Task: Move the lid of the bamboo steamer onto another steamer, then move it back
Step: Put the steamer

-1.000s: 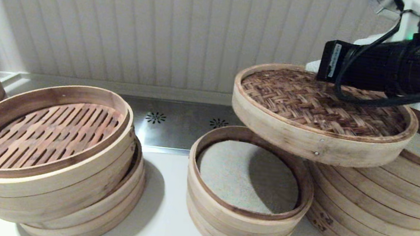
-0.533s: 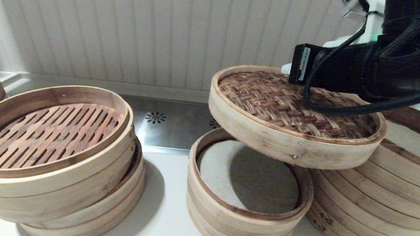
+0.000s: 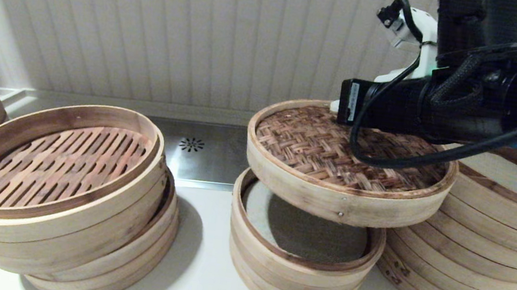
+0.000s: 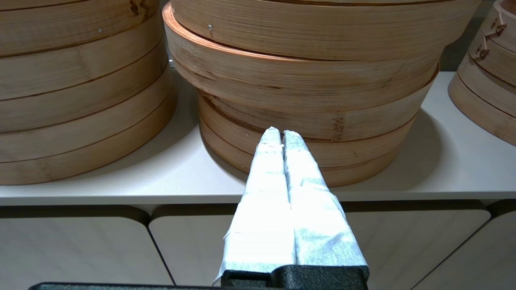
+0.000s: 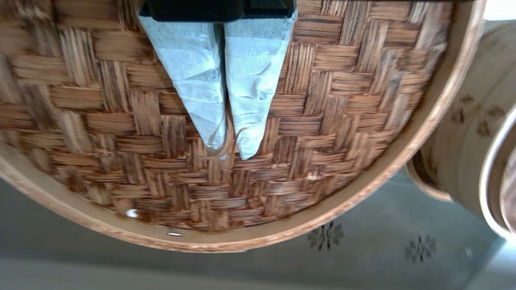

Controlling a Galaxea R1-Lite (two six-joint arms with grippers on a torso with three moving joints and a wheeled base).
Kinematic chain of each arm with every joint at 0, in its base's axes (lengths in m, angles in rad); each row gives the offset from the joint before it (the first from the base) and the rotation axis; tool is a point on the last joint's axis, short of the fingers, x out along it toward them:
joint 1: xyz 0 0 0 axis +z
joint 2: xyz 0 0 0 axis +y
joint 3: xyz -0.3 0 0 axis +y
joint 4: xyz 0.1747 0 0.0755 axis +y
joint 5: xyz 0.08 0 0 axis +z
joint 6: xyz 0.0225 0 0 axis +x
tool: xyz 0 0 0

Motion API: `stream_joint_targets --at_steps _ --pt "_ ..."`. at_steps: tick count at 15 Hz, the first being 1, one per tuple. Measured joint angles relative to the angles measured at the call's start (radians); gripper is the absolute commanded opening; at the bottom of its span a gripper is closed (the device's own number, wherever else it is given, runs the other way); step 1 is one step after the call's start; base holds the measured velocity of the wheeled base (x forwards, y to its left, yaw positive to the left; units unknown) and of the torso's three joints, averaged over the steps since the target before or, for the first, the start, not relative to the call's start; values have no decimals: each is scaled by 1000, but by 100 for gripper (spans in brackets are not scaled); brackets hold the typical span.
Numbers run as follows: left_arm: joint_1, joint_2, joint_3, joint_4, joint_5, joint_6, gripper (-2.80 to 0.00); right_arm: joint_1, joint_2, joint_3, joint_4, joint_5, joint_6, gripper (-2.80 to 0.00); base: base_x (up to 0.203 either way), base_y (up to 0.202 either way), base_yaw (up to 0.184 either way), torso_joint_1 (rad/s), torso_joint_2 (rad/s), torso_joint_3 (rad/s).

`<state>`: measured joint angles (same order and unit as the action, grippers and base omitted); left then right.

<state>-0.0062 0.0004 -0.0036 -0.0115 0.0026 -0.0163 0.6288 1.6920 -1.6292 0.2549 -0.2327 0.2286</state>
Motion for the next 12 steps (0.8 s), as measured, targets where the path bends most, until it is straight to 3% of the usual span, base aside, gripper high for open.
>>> stream_joint_targets --at_steps 12 --pt "0 0 0 0 0 0 -280 24 38 65 -10 1 44 -280 0 0 0 0 0 0"
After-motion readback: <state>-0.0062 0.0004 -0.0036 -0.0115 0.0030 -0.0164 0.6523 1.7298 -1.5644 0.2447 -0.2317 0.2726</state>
